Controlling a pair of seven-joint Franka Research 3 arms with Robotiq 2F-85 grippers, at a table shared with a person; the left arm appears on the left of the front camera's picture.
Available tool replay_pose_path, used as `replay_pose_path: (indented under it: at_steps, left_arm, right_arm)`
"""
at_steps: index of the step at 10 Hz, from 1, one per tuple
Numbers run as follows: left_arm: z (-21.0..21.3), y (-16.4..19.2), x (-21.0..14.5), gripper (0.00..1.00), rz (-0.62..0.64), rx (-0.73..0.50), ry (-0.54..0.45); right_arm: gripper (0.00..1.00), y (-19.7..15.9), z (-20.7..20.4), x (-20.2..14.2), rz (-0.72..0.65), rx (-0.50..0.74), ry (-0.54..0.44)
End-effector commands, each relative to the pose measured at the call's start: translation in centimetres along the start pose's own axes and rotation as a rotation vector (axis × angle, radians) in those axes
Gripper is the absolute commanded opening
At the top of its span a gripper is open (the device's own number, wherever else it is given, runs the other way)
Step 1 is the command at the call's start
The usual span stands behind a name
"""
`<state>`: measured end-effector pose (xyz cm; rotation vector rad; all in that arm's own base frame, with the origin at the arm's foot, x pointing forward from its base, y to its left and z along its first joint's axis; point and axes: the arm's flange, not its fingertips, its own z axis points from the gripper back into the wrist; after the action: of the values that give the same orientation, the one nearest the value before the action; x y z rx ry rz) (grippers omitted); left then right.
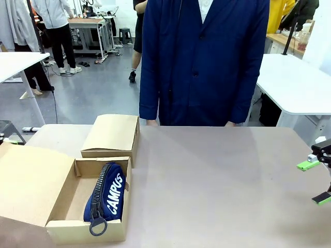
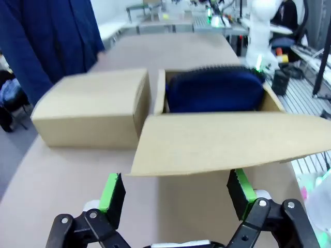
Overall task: Place items inside the box.
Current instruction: Close the lid of the Mailer Box closest to the robot.
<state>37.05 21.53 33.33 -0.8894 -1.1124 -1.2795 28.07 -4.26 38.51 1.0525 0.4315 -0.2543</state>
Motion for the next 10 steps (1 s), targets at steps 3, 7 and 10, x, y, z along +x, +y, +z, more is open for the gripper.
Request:
replay_pose_path:
  at_steps: [3,7,10]
  left_arm:
    - [-6.0,-2.9,6.4,1.00,-0.072,-0.004,-0.174]
    - [-17.2,-5.0,8.8,1.00,-0.071,-0.141,-0.123]
    - [-21.9,-5.8,9.3,1.00,-0.098,-0.137,-0.095]
  right_arm:
    - [1.00,0.1,0.1,-0.3,-0.001,0.007,0.003]
    - [1.00,0.1,0.1,-0.3,-0.001,0.007,0.003]
    - [1.00,0.1,0.1,-0.3,-0.001,0.007,0.003]
